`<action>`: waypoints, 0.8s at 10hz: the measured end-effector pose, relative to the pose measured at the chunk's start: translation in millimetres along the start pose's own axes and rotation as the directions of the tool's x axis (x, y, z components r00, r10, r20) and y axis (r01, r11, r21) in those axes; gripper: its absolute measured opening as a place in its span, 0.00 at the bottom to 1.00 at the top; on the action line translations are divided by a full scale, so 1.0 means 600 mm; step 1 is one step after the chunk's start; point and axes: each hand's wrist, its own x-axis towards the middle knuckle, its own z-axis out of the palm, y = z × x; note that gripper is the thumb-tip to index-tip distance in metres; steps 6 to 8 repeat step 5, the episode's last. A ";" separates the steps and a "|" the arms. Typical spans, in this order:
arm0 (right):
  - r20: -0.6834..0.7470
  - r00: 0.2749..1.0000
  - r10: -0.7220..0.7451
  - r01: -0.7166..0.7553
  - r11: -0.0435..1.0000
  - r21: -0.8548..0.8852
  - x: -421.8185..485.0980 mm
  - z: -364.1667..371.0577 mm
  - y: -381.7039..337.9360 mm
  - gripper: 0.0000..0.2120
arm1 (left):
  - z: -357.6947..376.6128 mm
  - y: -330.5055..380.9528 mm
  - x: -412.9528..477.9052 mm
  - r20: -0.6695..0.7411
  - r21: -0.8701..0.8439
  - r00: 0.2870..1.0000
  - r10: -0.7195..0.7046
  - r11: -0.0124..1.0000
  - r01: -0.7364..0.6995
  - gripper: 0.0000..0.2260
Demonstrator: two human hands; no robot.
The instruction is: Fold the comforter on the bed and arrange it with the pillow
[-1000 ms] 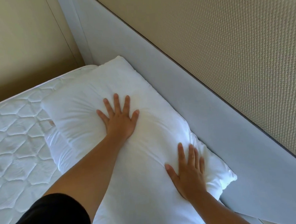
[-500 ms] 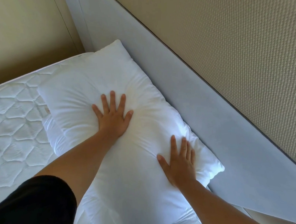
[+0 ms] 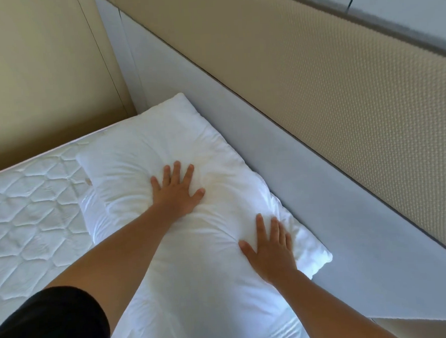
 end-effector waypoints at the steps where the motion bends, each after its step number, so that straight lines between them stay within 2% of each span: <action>1: 0.015 0.999 -0.052 0.052 0.998 -0.036 -0.054 -0.033 0.005 0.53 | -0.011 0.016 -0.104 0.022 -0.021 1.000 0.002 1.000 -0.002 0.37; 2: 0.003 0.990 -0.139 0.139 0.988 -0.075 -0.143 -0.055 0.024 0.46 | 0.009 0.047 -0.256 0.007 -0.037 1.000 0.001 0.999 -0.001 0.37; 3: 0.058 0.975 -0.215 0.217 0.975 -0.044 -0.235 -0.074 0.056 0.37 | 0.033 0.077 -0.418 0.043 -0.071 0.999 0.021 0.997 -0.018 0.37; 4: 0.053 0.954 -0.296 0.297 0.954 -0.023 -0.323 -0.096 0.074 0.35 | 0.044 0.088 -0.555 0.064 -0.048 0.998 -0.007 0.999 0.011 0.38; 5: 0.022 0.923 -0.385 0.386 0.923 -0.017 -0.389 -0.125 0.078 0.33 | 0.034 0.097 -0.659 0.023 -0.032 0.999 -0.041 0.999 0.042 0.38; 8: 0.022 0.923 -0.385 0.386 0.923 -0.017 -0.389 -0.125 0.078 0.33 | 0.034 0.097 -0.659 0.023 -0.032 0.999 -0.041 0.999 0.042 0.38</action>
